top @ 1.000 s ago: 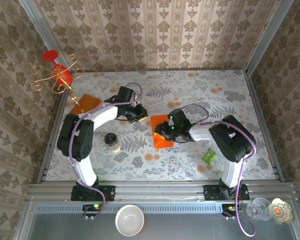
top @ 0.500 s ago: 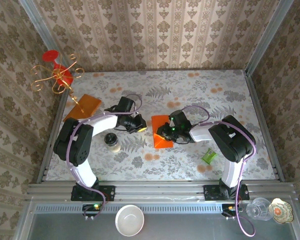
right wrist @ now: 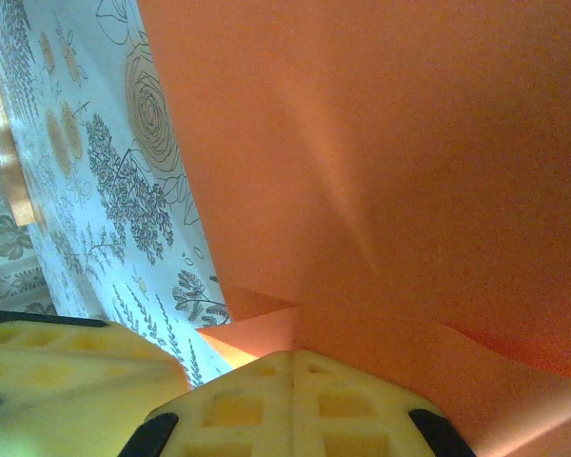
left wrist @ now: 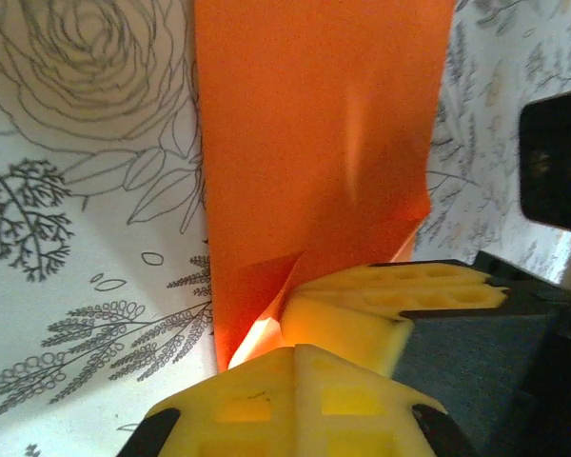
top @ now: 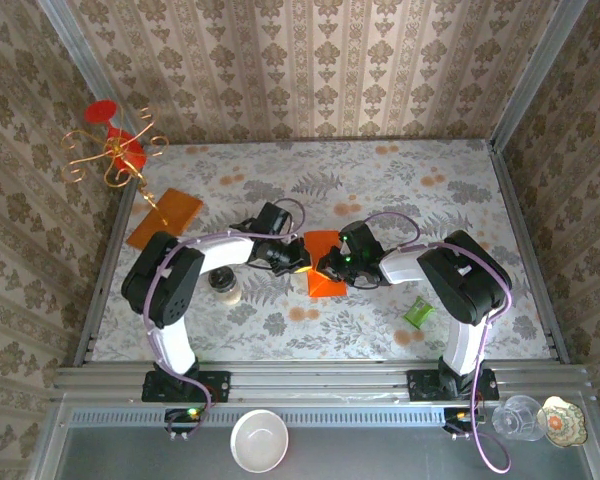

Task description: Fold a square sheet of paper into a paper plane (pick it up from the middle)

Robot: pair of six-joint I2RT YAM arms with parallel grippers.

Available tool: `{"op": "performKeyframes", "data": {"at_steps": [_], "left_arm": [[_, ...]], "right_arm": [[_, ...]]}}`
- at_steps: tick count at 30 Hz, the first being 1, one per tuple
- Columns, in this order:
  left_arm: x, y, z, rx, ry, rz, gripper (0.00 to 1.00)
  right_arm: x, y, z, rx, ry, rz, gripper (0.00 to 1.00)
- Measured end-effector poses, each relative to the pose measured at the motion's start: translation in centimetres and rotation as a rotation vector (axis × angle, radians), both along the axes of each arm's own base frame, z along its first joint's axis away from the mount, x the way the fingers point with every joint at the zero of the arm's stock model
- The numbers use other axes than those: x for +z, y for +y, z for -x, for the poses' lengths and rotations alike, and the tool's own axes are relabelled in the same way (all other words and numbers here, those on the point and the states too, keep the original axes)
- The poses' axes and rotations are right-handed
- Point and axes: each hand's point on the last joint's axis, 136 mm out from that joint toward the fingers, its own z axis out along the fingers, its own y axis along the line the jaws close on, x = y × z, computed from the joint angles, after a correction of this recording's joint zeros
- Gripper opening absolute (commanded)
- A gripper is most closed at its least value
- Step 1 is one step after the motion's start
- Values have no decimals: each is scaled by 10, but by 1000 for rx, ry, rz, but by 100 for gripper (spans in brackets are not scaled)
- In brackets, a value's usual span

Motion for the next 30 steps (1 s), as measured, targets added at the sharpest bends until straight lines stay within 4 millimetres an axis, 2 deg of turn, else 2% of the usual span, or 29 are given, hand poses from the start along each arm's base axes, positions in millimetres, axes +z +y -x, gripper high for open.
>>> {"op": "performKeyframes", "data": {"at_steps": [9,23,30], "left_arm": [[-9,-6,-3,-4,12,-19,0],[-21,1,-9,20,10,-86,0],[-21,1,-8,12,3,-88,0]], "right_arm": [[0,0,0,0,0,0,0],[2,0,0,0,-12,-8,0],[14,-6,7,31,-23,12,0]]}}
